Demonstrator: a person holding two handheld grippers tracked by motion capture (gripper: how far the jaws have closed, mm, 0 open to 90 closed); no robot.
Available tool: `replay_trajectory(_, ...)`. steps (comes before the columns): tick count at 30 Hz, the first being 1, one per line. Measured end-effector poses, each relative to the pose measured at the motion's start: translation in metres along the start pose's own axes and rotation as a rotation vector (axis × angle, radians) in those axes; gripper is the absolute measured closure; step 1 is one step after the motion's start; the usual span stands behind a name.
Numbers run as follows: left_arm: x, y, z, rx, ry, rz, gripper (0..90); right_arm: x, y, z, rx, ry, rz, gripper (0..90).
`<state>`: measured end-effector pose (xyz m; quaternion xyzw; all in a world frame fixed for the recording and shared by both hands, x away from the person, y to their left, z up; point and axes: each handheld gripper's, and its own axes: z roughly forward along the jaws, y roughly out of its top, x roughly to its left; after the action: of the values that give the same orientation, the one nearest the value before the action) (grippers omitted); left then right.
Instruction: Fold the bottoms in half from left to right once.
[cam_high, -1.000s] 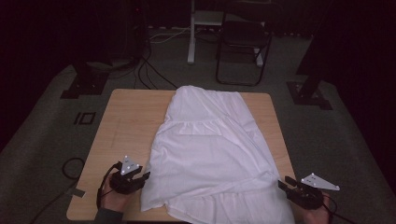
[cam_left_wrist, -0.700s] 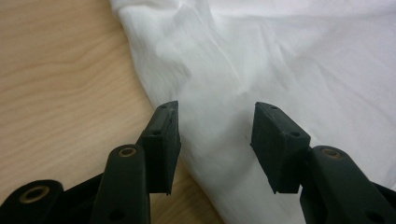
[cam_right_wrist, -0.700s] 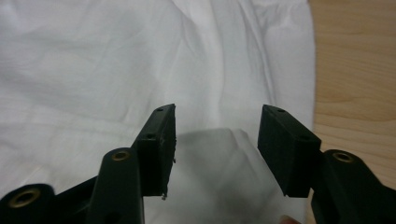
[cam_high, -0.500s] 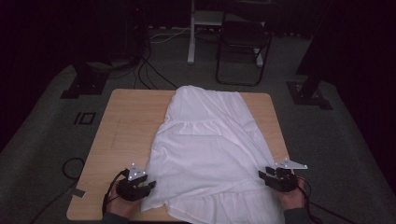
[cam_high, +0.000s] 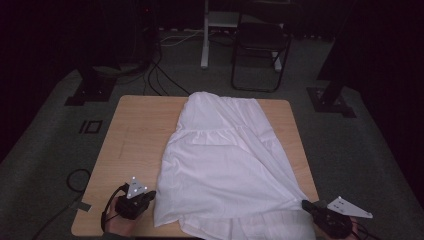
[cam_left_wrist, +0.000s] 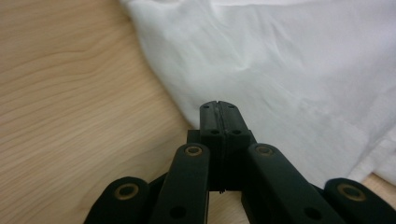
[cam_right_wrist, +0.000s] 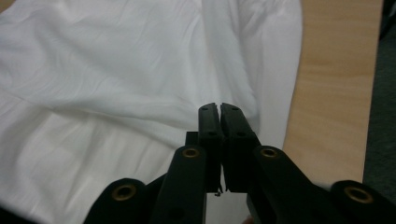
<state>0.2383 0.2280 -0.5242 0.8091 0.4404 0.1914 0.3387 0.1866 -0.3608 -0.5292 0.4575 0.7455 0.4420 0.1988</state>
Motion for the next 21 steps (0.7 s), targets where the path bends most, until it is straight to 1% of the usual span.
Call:
replay_trajectory(1, 0.001, 0.000, 0.001, -0.003, 0.005, -0.009, 80.3, -0.002, -0.002, -0.002, 0.008, 0.005, -0.007, 75.6)
replay_trajectory(2, 0.002, 0.001, 0.002, -0.005, 0.001, -0.013, 74.2, -0.005, -0.004, -0.002, 0.008, 0.000, -0.004, 65.4)
replay_trajectory(3, 0.002, 0.002, 0.004, -0.005, -0.004, -0.012, 70.4, -0.007, -0.004, -0.002, 0.001, -0.005, 0.011, 57.4)
replay_trajectory(6, 0.003, 0.007, 0.012, -0.009, -0.006, -0.021, 58.3, -0.013, 0.000, -0.001, -0.038, -0.021, 0.047, 49.6)
replay_trajectory(7, 0.004, 0.010, 0.016, -0.003, -0.009, -0.018, 56.9, -0.014, 0.004, 0.002, -0.049, -0.026, 0.049, 48.9)
replay_trajectory(10, 0.007, 0.019, 0.024, -0.007, -0.006, -0.016, 52.0, -0.020, 0.017, 0.017, -0.049, -0.047, 0.051, 48.4)
replay_trajectory(11, 0.008, 0.023, 0.027, -0.008, -0.010, -0.011, 50.7, -0.022, 0.022, 0.024, -0.048, -0.050, 0.050, 48.4)
replay_trajectory(14, 0.012, 0.037, 0.032, -0.025, -0.002, -0.012, 47.8, -0.028, 0.038, 0.049, -0.039, -0.051, 0.044, 48.4)
replay_trajectory(18, 0.018, 0.053, 0.039, -0.040, 0.005, -0.008, 47.1, -0.033, 0.060, 0.086, 0.001, -0.051, 0.015, 47.7)
replay_trajectory(21, 0.023, 0.057, 0.047, -0.033, -0.003, -0.022, 47.1, -0.039, 0.074, 0.117, 0.053, -0.049, 0.004, 44.2)
